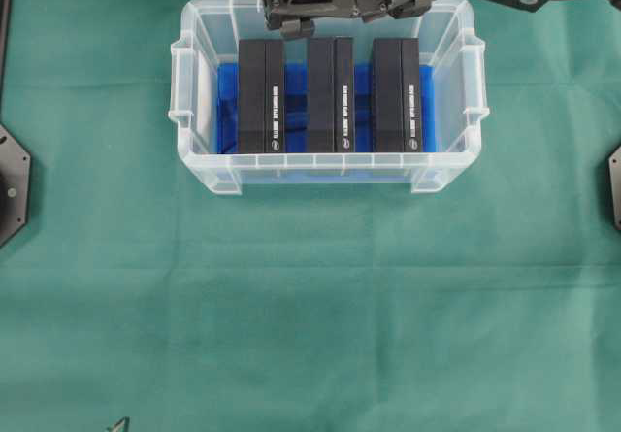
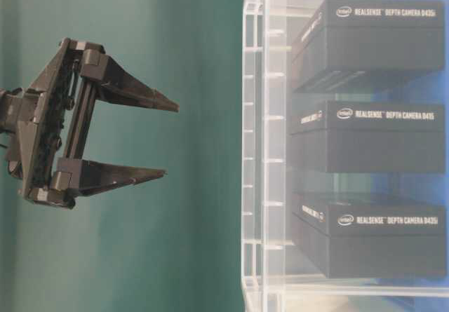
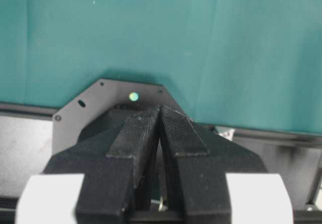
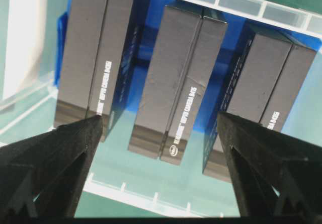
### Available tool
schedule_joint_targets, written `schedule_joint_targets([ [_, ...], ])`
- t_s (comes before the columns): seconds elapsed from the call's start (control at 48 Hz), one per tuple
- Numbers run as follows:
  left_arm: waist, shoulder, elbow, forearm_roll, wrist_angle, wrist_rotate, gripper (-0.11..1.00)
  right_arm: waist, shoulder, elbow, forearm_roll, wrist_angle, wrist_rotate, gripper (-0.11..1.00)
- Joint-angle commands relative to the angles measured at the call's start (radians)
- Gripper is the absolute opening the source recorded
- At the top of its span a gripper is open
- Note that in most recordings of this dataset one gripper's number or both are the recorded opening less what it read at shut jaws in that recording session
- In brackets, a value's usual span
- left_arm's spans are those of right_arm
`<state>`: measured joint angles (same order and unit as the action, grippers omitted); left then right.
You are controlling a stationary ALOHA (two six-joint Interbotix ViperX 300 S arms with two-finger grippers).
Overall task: Take the box out of the case with the right arm.
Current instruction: 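Move the open right gripper over the middle black box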
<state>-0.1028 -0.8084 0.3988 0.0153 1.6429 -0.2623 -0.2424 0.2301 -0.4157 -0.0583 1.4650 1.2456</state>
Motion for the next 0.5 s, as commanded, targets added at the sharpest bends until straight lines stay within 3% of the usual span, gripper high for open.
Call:
schedule_joint_targets([
  [0.0, -0.002, 0.005, -0.025, 0.003, -0.003, -0.002, 0.0, 0.003, -0.018, -0.023, 0.003, 0.002, 0.0, 0.93],
  [0.479, -0.002, 0.005, -0.021, 0.003, -0.003, -0.002, 0.0, 0.008, 0.009, -0.009, 0.003, 0.002, 0.0, 0.93],
])
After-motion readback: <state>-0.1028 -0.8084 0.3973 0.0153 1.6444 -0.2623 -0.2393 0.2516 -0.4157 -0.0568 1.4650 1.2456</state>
